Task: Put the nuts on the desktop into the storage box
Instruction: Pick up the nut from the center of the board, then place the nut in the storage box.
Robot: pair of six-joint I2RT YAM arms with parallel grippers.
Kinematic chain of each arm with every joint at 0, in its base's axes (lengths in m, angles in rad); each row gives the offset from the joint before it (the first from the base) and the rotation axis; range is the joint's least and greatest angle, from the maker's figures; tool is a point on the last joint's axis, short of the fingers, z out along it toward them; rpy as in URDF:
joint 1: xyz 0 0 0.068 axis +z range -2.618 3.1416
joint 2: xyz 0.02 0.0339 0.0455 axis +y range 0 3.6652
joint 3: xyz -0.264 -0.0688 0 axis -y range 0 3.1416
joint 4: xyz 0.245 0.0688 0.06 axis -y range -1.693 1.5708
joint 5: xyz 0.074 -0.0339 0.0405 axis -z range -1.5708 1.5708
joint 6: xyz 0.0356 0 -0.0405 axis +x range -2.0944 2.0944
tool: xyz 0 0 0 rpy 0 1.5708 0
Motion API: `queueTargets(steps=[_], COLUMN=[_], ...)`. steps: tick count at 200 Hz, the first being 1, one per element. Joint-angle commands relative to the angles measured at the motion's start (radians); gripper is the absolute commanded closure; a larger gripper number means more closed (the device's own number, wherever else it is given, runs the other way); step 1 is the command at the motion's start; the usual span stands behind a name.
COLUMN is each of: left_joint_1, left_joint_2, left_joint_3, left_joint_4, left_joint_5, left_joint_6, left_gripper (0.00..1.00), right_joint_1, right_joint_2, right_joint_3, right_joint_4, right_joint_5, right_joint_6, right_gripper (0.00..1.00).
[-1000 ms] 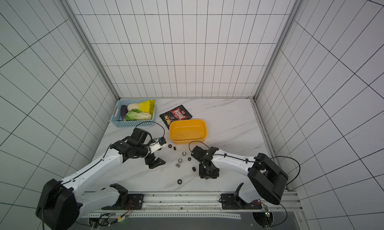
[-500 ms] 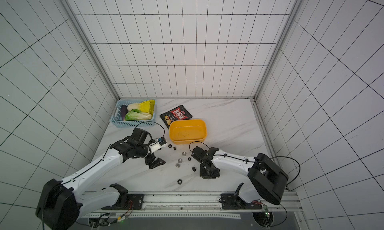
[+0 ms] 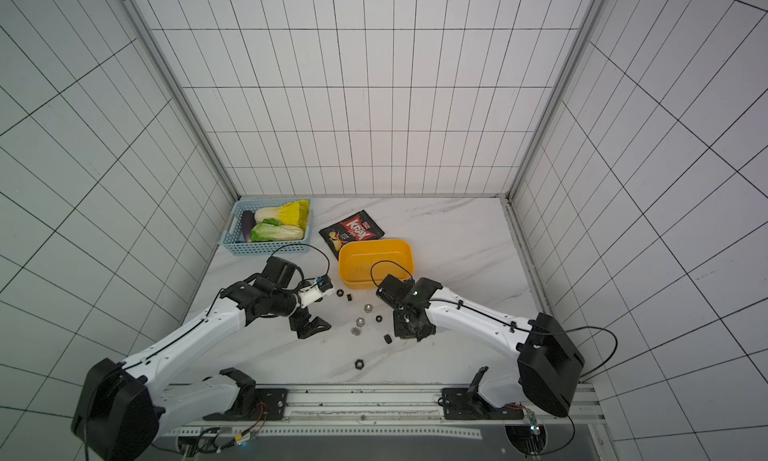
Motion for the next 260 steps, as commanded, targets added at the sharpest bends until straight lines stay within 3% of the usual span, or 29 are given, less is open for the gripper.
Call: queueTargets(steps=[1,68,173,198,260], left_joint_1=[0.01,0.03,0.039,0.04,0.04], left_joint_2=[-0.001,-0.018,-0.02,-0.026,-0.037], left_joint_3=[0.036,0.0,-0.015,-0.019,-0.033], left_joint_4=[-0.002,0.02,0.028,0.031,0.036], left_joint_5=[-0.009,0.005,-0.005,-0.007,-0.005], left_joint_6=[0.008,-0.011,-0.023,-0.024,-0.02], left_gripper=[0.03,0.03,0.03,0.03,0.03], right_joint_1=[-0.032,-0.138,-0.322,-0.333,-0.367], right_joint_2=[0.032,0.191,0.495,0.575,0.769], right_joint_3=[0.115,0.395,0.659,0.721,0.848], right_joint_4=[-0.058,-0.044,0.008,0.007,0.014], right_joint_5=[0.045,0.052,0.005,0.061,0.022], right_joint_6=[-0.085,-0.215,-0.361,-0.396,-0.396], right_gripper=[0.81,0.82,0.84,0.85,0.85])
